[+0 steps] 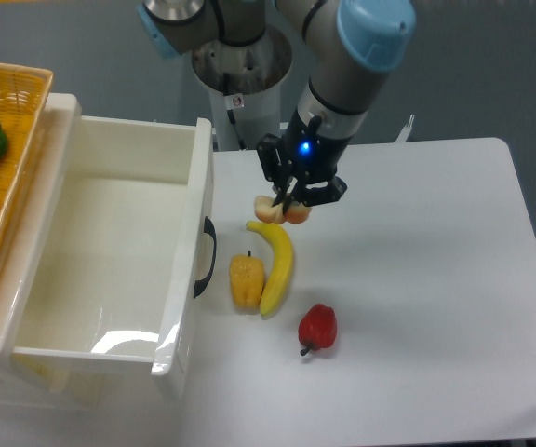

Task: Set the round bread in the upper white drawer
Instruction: 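Lift the bread roll and carry it toward the open white drawer, then lower the bread roll into the open white drawer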

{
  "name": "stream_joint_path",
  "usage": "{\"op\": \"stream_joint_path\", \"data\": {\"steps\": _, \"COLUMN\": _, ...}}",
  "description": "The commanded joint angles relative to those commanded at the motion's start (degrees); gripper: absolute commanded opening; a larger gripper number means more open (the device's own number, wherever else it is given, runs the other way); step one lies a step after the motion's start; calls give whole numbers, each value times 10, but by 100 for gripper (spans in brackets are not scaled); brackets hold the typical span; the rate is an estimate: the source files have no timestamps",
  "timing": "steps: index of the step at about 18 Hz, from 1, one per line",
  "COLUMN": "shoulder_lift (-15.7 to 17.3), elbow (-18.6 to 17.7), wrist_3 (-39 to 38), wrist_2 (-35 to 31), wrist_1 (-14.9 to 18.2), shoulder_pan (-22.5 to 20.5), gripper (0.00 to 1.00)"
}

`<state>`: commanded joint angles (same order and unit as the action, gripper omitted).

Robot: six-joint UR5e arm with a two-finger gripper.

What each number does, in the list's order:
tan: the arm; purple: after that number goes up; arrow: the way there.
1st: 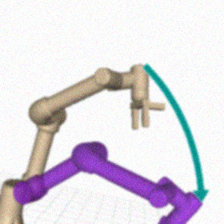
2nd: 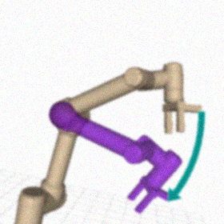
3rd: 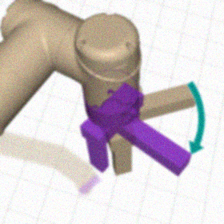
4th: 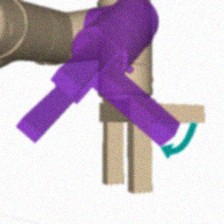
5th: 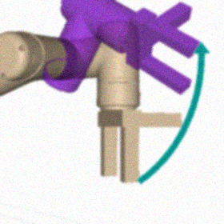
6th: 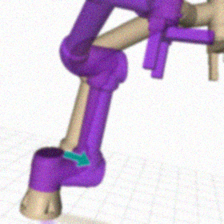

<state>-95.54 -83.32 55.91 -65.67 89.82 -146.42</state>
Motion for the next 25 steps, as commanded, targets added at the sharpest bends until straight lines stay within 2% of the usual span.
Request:
{"op": "stream_joint_path", "data": {"steps": 5, "shoulder_lift": 26, "elbow": -1, "wrist_3": -88, "wrist_2": 57, "wrist_1": 0, "shoulder_pan": 3, "gripper": 12}}
{"op": "stream_joint_path", "data": {"steps": 9, "shoulder_lift": 30, "elbow": 2, "wrist_3": -138, "wrist_2": 89, "wrist_1": -4, "shoulder_pan": 10, "gripper": 13}}
{"op": "stream_joint_path", "data": {"steps": 21, "shoulder_lift": 32, "elbow": -4, "wrist_3": -179, "wrist_2": 92, "wrist_1": -7, "shoulder_pan": 81, "gripper": 16}}
{"op": "stream_joint_path", "data": {"steps": 25, "shoulder_lift": 27, "elbow": -13, "wrist_3": -179, "wrist_2": 92, "wrist_1": -23, "shoulder_pan": 100, "gripper": 19}}
